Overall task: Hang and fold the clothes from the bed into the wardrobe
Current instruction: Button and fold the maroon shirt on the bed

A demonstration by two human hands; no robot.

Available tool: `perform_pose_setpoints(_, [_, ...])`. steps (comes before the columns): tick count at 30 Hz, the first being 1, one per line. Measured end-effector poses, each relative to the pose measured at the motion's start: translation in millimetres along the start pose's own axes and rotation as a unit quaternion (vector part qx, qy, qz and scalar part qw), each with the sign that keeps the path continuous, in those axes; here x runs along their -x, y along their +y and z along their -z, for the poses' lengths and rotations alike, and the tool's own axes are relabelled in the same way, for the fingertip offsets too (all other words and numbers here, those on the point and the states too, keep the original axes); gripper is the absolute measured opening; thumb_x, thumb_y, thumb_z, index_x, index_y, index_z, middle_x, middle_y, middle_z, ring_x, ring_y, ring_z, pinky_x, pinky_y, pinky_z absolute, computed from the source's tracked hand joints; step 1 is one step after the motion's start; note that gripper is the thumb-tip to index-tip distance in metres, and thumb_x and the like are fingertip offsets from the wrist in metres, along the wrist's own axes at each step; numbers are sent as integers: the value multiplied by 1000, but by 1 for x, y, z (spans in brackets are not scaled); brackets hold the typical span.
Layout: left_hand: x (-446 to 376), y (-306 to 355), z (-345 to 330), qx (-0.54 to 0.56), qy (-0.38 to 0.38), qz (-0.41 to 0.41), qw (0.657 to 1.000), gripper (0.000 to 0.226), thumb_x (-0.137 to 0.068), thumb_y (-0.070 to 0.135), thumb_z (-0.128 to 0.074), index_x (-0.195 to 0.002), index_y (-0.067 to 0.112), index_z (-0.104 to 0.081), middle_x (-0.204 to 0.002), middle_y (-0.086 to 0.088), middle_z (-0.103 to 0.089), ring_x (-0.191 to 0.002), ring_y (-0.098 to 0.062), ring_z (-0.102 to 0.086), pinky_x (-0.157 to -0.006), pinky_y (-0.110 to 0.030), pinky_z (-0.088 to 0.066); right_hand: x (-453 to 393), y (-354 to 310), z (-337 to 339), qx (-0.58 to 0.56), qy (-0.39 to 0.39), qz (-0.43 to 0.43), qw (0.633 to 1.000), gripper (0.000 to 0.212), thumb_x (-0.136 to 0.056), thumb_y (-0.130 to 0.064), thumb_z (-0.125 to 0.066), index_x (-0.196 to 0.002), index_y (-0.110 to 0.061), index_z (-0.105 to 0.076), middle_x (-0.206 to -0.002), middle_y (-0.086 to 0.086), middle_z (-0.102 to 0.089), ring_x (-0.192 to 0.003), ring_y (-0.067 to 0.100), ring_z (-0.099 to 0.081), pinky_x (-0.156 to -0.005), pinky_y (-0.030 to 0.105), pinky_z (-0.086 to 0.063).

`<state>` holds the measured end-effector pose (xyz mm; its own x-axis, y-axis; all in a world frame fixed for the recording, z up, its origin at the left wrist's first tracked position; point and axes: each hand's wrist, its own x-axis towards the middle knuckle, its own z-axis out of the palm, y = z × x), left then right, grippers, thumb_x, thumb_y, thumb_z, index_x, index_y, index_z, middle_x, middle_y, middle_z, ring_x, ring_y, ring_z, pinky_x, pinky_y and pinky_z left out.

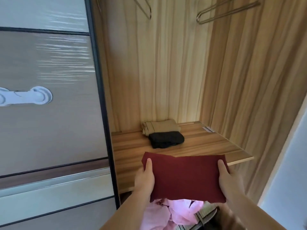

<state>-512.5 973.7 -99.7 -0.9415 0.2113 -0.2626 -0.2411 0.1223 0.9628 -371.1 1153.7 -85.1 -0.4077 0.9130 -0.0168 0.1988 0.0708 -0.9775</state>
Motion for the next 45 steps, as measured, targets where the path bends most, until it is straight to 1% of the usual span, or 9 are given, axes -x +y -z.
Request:
perform_pose_setpoints(2, [-27,8,-14,-1,-1,10,1000,61,-97,60,-34,-135,15,-52,-113,-1,-57,-115,-29,-55,-106,-42,-41,-31,-4,-16,0,3,0,1000,40,-97,-46,-46,-103,-11,-64,-87,4,-64,-88,30,-62,-87,47,-51])
perform_pose_setpoints(6, [-83,26,-47,6,15,18,1000,64,-96,63,-32,-136,17,-51,-118,-2,-60,-109,-26,-57,-102,-43,-44,-103,-14,-52,-1,-7,-16,1000,45,-98,-44,-48,-93,-2,-61,-77,5,-60,-70,22,-57,-67,37,-49])
perform_pose_setpoints(13, [-207,77,-92,34,57,22,998,61,-95,64,-34,-139,23,-48,-129,-5,-58,-113,-29,-58,-98,-49,-50,-249,-38,-142,-38,-113,-28,992,52,-98,-47,-44,-124,-4,-59,-97,3,-60,-82,19,-53,-81,36,-43])
perform_pose_setpoints(15, [-247,88,-103,34,71,31,996,55,-94,65,-34,-127,26,-54,-122,-4,-61,-107,-28,-61,-93,-49,-53,-287,-47,-169,-39,-132,-21,990,51,-99,-48,-43,-129,-8,-56,-115,9,-60,-91,22,-53,-85,37,-43])
perform_pose_setpoints(19, [-302,111,-127,68,71,44,994,43,-97,59,-37,-108,23,-59,-107,-2,-66,-95,-27,-66,-75,-42,-58,-358,-48,-216,-63,-158,-38,985,53,-97,-54,-42,-132,-16,-56,-113,4,-59,-92,22,-56,-82,36,-44])
perform_pose_setpoints(22, [-337,99,-140,91,76,53,992,37,-92,57,-45,-96,25,-65,-102,-5,-70,-93,-29,-68,-83,-49,-57,-395,-32,-239,-49,-175,-59,982,56,-98,-52,-42,-136,-13,-53,-114,8,-58,-86,21,-54,-78,35,-43])
perform_pose_setpoints(29, [-376,43,-150,18,133,75,988,35,-97,45,-44,-113,21,-64,-100,-7,-70,-87,-27,-69,-80,-46,-59,-419,37,-265,52,-204,-114,971,64,-97,-49,-46,-142,-3,-43,-137,20,-51,-121,38,-51,-95,40,-43])
perform_pose_setpoints(38, [-390,27,-138,-71,186,42,979,33,-96,50,-45,-83,24,-63,-90,-7,-69,-82,-27,-68,-79,-49,-59,-422,33,-277,128,-210,-18,969,53,-97,-47,-45,-131,-6,-48,-124,13,-58,-113,32,-56,-96,42,-46])
perform_pose_setpoints(45, [-378,51,-126,-212,184,1,960,43,-97,49,-44,-124,16,-45,-100,-3,-58,-81,-18,-57,-57,-29,-43,-422,22,-262,143,-229,-52,961,62,-95,-55,-42,-132,-4,-46,-124,14,-57,-110,32,-57,-86,40,-49])
